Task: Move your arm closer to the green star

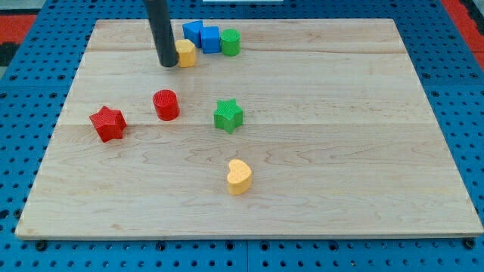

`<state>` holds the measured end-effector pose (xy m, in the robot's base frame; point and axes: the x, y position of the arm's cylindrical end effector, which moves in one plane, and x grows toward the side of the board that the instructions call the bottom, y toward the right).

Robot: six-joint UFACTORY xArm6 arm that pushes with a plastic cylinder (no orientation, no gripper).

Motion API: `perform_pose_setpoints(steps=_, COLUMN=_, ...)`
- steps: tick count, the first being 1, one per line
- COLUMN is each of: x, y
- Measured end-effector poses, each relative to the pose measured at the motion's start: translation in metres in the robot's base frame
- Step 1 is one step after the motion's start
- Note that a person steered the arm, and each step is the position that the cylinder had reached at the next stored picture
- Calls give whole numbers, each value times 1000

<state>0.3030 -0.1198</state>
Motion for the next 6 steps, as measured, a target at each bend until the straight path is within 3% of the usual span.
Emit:
perform_pose_setpoints(steps=2, x=-19, y=70)
perform_pose_setpoints(steps=3, x=11, y=108)
perform_pose_setpoints(steps=5, x=77, y=240)
perform_pose_setpoints(steps=6, x=141, y=260)
